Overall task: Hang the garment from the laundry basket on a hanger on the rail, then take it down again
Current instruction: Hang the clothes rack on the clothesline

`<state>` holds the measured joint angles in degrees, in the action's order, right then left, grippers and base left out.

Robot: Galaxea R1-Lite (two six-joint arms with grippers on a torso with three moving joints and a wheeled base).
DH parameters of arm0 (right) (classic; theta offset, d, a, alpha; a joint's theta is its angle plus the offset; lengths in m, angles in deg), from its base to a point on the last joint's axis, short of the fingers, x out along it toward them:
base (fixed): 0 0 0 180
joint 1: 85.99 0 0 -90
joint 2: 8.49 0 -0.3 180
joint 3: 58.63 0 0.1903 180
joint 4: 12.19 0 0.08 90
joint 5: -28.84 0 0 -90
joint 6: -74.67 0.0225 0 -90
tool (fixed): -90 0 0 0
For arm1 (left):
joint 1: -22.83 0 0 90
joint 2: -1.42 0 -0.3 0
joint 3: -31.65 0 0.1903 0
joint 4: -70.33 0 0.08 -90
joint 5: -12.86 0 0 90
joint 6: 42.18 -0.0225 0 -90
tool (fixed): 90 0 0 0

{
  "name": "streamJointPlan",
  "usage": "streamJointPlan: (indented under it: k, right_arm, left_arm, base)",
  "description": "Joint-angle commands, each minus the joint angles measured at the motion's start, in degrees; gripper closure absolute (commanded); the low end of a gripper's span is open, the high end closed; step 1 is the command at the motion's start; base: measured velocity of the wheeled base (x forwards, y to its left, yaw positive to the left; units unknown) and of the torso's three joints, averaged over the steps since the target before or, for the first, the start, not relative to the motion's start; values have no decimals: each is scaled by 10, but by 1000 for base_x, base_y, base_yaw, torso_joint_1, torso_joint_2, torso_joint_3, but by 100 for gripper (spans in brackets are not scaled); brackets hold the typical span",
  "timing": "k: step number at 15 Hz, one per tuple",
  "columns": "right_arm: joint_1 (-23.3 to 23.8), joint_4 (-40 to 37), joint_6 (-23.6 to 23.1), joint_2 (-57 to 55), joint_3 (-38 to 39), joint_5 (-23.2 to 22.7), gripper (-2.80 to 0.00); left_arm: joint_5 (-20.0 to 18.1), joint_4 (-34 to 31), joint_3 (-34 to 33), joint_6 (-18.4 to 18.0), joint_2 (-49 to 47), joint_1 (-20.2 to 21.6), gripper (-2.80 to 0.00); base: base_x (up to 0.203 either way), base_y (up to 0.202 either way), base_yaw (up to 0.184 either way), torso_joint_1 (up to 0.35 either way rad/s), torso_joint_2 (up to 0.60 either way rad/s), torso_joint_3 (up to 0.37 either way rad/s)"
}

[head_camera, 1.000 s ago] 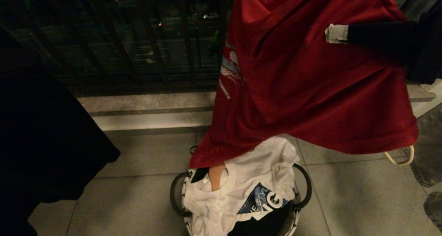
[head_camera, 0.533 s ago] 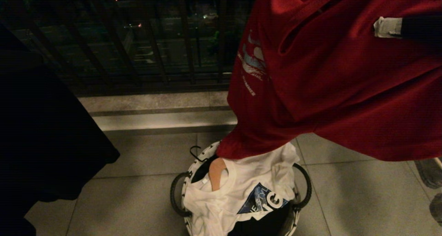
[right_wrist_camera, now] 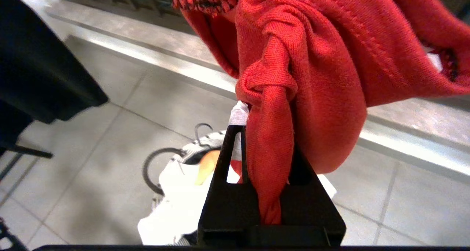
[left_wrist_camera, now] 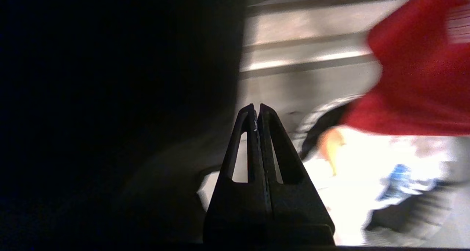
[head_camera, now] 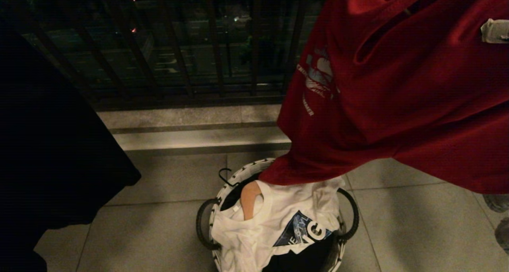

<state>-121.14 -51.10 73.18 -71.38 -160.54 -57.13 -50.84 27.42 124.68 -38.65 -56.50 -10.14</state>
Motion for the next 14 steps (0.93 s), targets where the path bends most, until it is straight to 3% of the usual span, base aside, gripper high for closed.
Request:
streamJointPlan:
  k: [1,7,14]
  right_arm:
    - [3,-3,0,0,-9,9,0]
    - [10,-4,1,-2,-11,12,0]
    - [11,-3,1,-1,-12,12,0]
  left_arm:
    - [2,-1,-10,0,-7,21,0]
    - [0,0,-6,-23,-8,36,0]
    - [1,0,-15,-6,-4,36,0]
  base:
    - [0,0,0,0,0,0]
    - [0,0,0,0,0,0]
    - [0,0,0,1,2,64]
